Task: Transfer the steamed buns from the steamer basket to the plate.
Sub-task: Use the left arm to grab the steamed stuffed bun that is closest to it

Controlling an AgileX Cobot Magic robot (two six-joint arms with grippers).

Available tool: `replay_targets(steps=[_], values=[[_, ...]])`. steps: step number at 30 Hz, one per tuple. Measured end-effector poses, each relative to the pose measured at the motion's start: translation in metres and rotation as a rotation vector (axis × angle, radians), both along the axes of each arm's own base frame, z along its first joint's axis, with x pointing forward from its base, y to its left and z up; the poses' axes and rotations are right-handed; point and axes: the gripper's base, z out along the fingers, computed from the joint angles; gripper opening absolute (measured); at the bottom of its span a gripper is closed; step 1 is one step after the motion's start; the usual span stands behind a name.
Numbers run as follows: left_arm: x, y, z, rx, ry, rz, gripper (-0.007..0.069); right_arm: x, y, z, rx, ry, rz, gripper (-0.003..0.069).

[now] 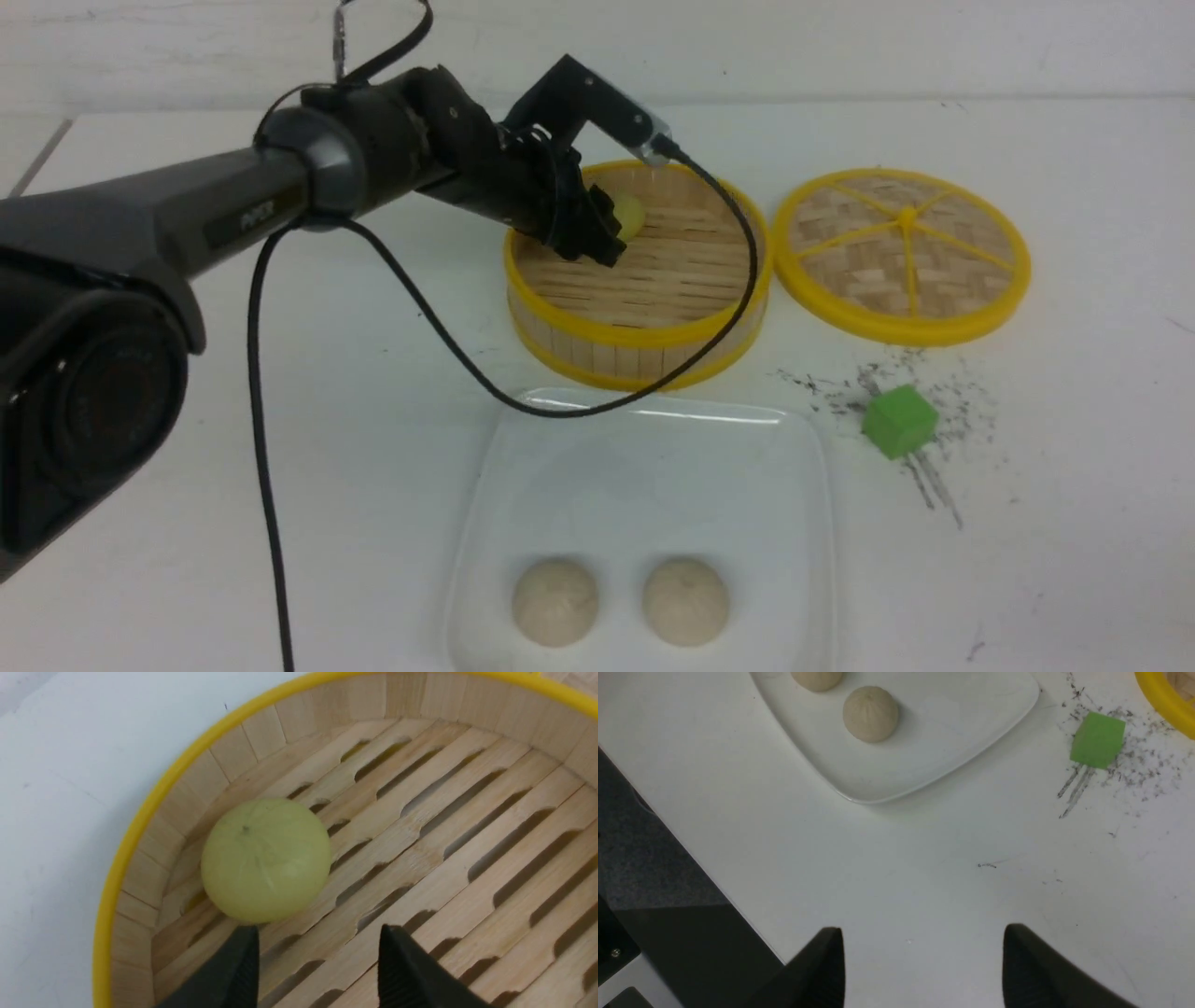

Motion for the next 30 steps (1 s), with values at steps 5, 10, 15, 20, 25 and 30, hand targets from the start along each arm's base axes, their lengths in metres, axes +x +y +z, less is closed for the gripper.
replay_targets(steps=[5,10,15,20,25,30], values=[[0.005,-0.001,-0.024,0.018,0.027,0.007,0.0370,0.000,0.000,0.000,-0.001,0.001,0.000,0.0454],[0.011,0.000,-0.020,0.004,-0.046,0.045,0.0370,0.000,0.000,0.000,0.000,0.000,0.000,0.0454],[0.019,-0.001,-0.002,0.001,-0.139,0.044,0.0370,0.000,0.000,0.000,0.000,0.000,0.000,0.0454],[0.026,-0.004,0.022,-0.028,-0.215,0.047,0.0370,0.000,0.000,0.000,0.000,0.001,-0.001,0.0454],[0.027,-0.005,0.027,-0.046,-0.226,0.052,0.0370,0.000,0.000,0.000,0.001,0.000,-0.001,0.0454],[0.029,-0.007,0.011,-0.051,-0.177,0.049,0.0370,0.000,0.000,0.000,0.002,-0.002,-0.001,0.0454]])
